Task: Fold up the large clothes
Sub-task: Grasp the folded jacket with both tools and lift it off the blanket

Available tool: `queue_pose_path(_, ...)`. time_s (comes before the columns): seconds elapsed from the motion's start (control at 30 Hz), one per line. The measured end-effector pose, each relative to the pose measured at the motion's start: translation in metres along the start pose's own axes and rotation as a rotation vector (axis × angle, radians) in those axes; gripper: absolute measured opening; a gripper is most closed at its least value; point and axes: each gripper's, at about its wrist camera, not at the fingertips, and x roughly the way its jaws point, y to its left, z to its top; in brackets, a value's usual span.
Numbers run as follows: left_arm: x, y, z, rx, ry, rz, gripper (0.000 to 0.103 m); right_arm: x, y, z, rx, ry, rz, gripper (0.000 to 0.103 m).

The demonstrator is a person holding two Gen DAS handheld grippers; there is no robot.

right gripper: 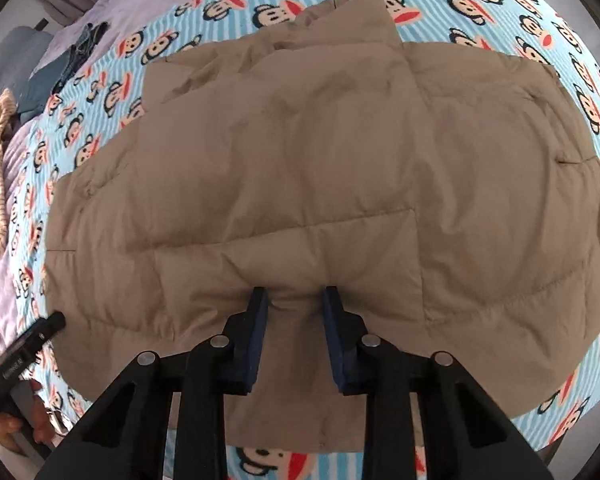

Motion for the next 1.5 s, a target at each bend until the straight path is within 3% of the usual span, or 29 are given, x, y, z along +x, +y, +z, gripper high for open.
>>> queue_pose_path(0.03,0.004,0.002,0.003,0.009,0.006,-0.024,0.103,0.002,-0.001,0.000,-0.002,0.006,-0.003,0.031)
queue_pose_path(0.2,0.045,0.024,0.025,-0.038,0.123,-0.316,0.103,0.008,-0.001,-0.001,-0.002,0.009,-0.013,0.031)
queue_pose_path(0.3,0.069,0.018,0.030,-0.027,0.196,-0.459,0.103,0.011,0.002,-0.001,0.004,0.010,-0.021,0.031)
queue_pose_path(0.5,0.097,-0.018,0.041,0.063,0.279,-0.573,0.100,0.015,0.002,0.000,0.013,0.017,-0.042,0.031)
queue_pose_path(0.53,0.098,-0.021,0.042,0.072,0.290,-0.585,0.092,0.015,0.003,0.000,0.016,0.017,-0.044,0.031)
queue_pose_path(0.6,0.098,-0.024,0.043,0.084,0.318,-0.644,0.046,0.017,0.004,0.001,0.021,0.023,-0.045,0.031)
queue_pose_path(0.67,0.092,-0.022,0.046,0.050,0.339,-0.710,0.031,0.015,0.006,0.003,0.016,0.034,-0.038,0.031)
queue_pose_path(0.73,0.079,-0.025,0.048,0.072,0.321,-0.694,0.026,0.008,0.006,0.005,0.007,0.016,-0.023,0.031)
queue_pose_path(0.8,0.062,-0.030,0.049,0.088,0.302,-0.693,0.026,-0.007,0.001,0.006,0.006,-0.059,-0.023,0.018)
queue_pose_path(0.87,0.043,-0.036,0.051,0.102,0.281,-0.697,0.026,-0.016,-0.008,0.014,0.019,-0.129,-0.020,0.016)
queue_pose_path(1.0,0.001,-0.059,0.052,0.144,0.235,-0.674,0.026,-0.005,-0.018,0.036,0.030,-0.148,0.041,0.016)
queue_pose_path(1.23,-0.059,-0.126,0.050,0.130,0.194,-0.605,0.026,0.039,-0.004,0.067,-0.068,-0.071,0.175,0.016)
queue_pose_path(1.5,-0.094,-0.233,0.041,0.182,0.159,-0.525,0.026,0.066,-0.030,0.080,0.004,0.010,0.335,0.011)
